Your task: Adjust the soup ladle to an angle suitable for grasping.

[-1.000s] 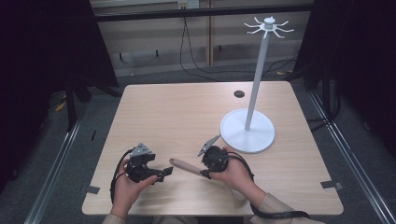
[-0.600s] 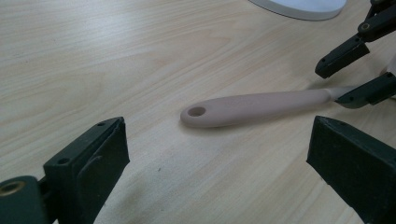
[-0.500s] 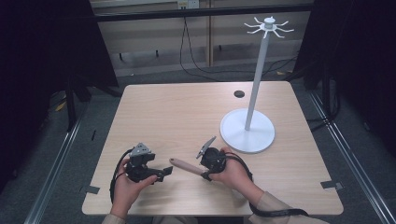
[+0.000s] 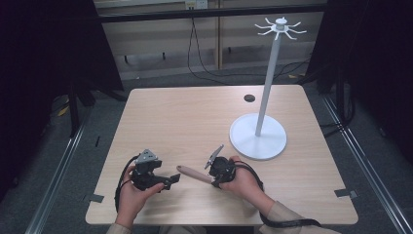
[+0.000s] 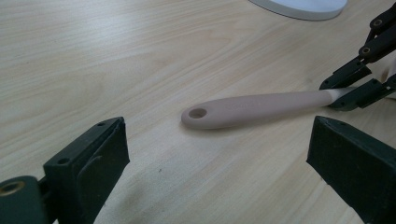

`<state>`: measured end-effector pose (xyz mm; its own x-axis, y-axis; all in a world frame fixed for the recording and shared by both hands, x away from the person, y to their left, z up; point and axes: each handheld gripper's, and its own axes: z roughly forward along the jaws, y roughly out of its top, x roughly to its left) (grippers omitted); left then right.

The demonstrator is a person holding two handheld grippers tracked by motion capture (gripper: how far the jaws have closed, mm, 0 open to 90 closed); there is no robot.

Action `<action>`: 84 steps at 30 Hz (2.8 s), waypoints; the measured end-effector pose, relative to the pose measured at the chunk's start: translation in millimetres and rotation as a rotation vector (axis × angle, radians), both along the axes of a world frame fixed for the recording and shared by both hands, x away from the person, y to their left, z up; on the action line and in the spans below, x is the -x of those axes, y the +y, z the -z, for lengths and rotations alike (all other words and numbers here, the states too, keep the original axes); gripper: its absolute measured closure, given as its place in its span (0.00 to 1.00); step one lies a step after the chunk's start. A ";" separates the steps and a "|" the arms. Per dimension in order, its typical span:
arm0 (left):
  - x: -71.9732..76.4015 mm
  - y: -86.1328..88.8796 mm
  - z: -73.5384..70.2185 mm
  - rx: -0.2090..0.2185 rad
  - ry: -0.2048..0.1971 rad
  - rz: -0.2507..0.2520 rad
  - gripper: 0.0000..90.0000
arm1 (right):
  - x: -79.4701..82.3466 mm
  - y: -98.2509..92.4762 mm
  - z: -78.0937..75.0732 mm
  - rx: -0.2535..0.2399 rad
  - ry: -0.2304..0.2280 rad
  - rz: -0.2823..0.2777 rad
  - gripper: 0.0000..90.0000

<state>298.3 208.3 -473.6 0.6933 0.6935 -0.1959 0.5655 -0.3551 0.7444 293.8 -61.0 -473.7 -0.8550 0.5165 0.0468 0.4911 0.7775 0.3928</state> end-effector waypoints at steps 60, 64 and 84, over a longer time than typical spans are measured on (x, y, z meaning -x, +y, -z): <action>-0.2 -6.1 2.3 -0.005 0.003 0.016 0.06 | 6.9 -97.5 -72.8 -0.602 -0.409 0.397 0.88; 0.0 -7.4 2.2 -0.005 0.000 0.021 0.06 | 8.8 -103.1 -75.7 -0.614 -0.432 0.405 0.88; -5.1 -18.2 2.4 0.000 0.000 0.049 0.05 | 16.6 -129.4 -94.5 -0.642 -0.489 0.444 0.88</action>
